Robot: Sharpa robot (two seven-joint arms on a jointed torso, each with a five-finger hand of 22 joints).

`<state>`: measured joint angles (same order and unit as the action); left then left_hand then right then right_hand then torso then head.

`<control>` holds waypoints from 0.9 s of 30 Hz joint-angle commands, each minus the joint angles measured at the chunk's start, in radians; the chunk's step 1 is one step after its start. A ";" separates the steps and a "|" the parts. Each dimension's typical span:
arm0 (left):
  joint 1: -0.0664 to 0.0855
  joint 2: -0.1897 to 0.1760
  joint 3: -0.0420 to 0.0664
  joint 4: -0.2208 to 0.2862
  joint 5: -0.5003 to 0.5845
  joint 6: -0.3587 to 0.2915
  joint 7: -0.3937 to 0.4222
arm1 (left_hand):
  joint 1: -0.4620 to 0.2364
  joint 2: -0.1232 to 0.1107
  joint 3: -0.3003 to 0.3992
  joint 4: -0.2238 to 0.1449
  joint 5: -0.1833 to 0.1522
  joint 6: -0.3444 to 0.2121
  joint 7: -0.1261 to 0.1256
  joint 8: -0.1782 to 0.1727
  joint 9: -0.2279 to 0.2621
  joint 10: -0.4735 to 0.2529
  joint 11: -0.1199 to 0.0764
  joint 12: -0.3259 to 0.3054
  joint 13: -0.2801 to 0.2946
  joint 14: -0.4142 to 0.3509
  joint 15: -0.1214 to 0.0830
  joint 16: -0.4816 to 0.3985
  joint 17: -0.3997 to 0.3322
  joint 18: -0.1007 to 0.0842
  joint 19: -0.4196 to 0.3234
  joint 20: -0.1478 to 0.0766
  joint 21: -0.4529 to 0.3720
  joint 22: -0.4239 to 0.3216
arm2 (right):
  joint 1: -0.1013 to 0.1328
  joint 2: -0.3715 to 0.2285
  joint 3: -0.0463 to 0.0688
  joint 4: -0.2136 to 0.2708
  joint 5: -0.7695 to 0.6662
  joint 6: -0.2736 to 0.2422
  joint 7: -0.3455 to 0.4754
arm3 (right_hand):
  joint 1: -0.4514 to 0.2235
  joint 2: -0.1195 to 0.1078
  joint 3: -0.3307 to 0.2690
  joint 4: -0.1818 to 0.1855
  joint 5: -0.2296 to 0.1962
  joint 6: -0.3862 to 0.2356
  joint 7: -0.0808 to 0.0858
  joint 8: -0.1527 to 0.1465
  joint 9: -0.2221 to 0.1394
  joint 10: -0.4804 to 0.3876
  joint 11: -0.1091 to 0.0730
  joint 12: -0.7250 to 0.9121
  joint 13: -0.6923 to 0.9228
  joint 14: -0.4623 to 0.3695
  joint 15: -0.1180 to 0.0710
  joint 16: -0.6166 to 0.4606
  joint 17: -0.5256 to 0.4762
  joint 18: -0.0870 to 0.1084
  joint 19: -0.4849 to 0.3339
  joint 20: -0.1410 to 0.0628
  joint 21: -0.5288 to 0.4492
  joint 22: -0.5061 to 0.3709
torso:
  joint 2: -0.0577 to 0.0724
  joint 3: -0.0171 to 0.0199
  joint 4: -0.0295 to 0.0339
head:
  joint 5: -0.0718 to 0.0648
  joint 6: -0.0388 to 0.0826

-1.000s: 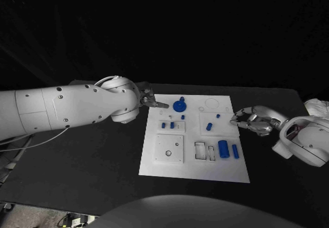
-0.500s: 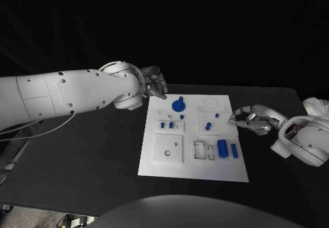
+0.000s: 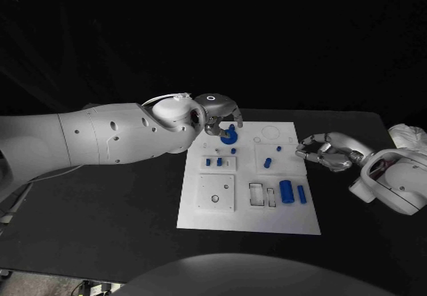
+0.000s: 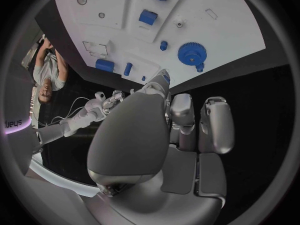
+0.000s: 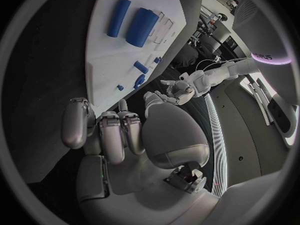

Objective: Assemble the parts on the task board

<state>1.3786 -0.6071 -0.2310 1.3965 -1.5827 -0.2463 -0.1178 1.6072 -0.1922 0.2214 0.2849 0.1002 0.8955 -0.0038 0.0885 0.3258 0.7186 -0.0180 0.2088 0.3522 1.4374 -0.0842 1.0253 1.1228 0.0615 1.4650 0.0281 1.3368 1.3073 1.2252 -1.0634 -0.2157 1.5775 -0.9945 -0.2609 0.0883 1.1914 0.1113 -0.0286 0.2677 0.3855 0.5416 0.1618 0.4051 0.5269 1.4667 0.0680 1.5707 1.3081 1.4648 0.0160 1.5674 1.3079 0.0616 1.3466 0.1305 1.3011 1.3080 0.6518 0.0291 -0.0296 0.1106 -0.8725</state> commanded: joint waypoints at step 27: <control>-0.062 0.071 0.002 -0.087 -0.156 0.020 0.100 | 0.001 0.006 0.058 -0.009 0.022 0.115 0.033 0.017 -0.065 0.112 0.009 0.044 -0.109 0.001 0.002 0.087 -0.008 -0.006 0.020 -0.004 -0.017 0.187 | -0.005 -0.003 0.000 -0.007 0.013 -0.002 0.040 | 0.009 0.006 -0.001 -0.001 0.006 -0.003 -0.003 -0.001 -0.002 0.104 0.006 0.000 0.263 0.106 0.004 0.003 0.263 0.011 0.004 0.001 0.006 0.165 | 0.000 -0.0005 0.0005 | -0.011 0.000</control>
<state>1.3181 -0.5407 -0.2298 1.3128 -1.7273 -0.2083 -0.0376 1.6073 -0.1922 0.2738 0.2754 0.1172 1.0077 0.0265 0.1028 0.2619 0.8257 -0.0093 0.2482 0.2439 1.4374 -0.0842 1.1094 1.1170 0.0618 1.4649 0.0282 1.3244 1.3080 1.2219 -1.0658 -0.2157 1.5704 -0.9809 -0.2728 0.1174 1.1953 0.1153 -0.0286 0.2677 0.3854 0.5416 0.1618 0.4051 0.5270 1.4667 0.0681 1.5707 1.3081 1.4648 0.0160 1.5673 1.3076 0.0616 1.3466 0.1305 1.3011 1.3077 0.6517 0.0281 -0.0285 0.0983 -0.8725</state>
